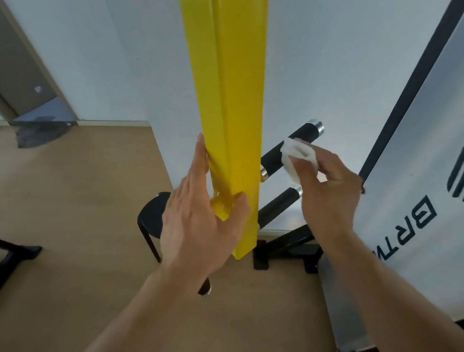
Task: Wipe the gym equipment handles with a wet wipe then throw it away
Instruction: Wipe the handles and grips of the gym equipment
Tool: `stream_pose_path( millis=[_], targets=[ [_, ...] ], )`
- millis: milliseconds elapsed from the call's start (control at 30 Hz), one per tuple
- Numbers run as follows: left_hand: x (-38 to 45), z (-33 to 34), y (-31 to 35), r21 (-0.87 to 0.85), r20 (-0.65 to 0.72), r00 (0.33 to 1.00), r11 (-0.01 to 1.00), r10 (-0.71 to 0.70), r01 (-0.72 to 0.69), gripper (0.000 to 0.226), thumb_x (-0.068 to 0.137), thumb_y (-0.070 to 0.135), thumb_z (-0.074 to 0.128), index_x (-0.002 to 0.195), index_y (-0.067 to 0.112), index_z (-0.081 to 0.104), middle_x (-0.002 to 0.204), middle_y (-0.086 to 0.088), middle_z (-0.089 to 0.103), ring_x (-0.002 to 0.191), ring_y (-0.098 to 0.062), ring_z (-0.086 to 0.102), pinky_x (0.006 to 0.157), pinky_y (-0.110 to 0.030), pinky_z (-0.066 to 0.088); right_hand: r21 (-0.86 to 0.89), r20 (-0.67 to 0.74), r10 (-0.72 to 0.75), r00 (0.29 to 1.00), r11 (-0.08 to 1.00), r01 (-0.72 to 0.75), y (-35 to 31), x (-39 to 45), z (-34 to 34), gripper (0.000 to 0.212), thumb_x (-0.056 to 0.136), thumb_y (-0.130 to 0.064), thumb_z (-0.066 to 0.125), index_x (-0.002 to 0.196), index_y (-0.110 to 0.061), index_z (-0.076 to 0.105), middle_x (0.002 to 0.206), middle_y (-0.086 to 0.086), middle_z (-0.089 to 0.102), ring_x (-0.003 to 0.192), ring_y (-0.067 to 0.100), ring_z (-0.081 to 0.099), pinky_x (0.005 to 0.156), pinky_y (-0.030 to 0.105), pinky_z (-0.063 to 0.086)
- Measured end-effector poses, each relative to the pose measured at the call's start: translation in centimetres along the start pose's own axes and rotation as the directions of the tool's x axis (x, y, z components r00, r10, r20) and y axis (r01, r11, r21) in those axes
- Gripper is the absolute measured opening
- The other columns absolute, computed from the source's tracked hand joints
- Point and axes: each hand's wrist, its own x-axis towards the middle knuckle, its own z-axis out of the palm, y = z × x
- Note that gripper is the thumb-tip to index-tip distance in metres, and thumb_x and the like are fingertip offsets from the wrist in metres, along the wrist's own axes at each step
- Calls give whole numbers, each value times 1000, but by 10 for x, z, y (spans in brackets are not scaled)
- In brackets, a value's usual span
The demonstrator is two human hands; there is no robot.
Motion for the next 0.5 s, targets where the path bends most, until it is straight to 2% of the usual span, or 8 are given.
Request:
stream_pose_path(
  millis=[67, 167, 267, 367, 433, 500],
  targets=[
    [7, -2, 2, -15, 3, 1000, 1000, -12, 13, 105, 78, 77, 55, 156, 45, -8, 156, 13, 39, 124, -22, 60, 93, -57, 55, 7, 73, -54, 996, 999, 53, -6, 4, 2, 19, 93, -28, 71, 108, -39, 75, 106, -21, 70, 102, 0, 64, 79, 18, 54],
    [24, -7, 4, -79, -41, 999, 997, -3, 0, 107, 75, 77, 61, 158, 37, 6, 149, 14, 46, 128, -17, 55, 93, -51, 57, -17, 194, -90, 977, 995, 95, -28, 24, 2, 18, 92, -33, 72, 91, -51, 70, 83, -27, 70, 79, -1, 63, 66, 17, 51],
    [35, -8, 0, -149, -52, 998, 989, -26, 18, 100, 77, 73, 65, 156, 33, 17, 145, 17, 48, 126, -8, 54, 93, -46, 58, 60, 335, -120, 934, 993, 106, -48, 42, -2, 16, 91, -29, 73, 94, -44, 70, 83, -19, 74, 76, 2, 68, 64, 22, 57],
    [40, -7, -6, -185, -7, 999, 982, -35, 33, 98, 79, 71, 65, 156, 32, 19, 137, 22, 52, 120, -1, 57, 89, -34, 60, 185, 472, -6, 882, 978, -92, -49, 48, 1, 20, 91, -21, 73, 108, -27, 64, 84, -7, 78, 77, 7, 73, 59, 19, 55],
    [44, -6, -9, -163, 3, 1000, 987, -3, 4, 97, 80, 74, 61, 156, 28, 21, 135, 21, 54, 117, -2, 59, 87, -24, 56, 150, 478, 39, 877, 981, -126, -44, 49, 6, 18, 91, -22, 73, 103, -20, 61, 82, -3, 78, 76, 10, 73, 60, 22, 55],
    [49, -5, -11, -145, 15, 1000, 989, 10, -8, 96, 78, 79, 56, 154, 28, 24, 130, 21, 57, 112, -4, 62, 84, -23, 55, 124, 419, 45, 907, 987, -106, -37, 51, 11, 9, 89, -26, 75, 91, -20, 68, 82, -3, 77, 76, 12, 72, 65, 29, 55]
  ],
)
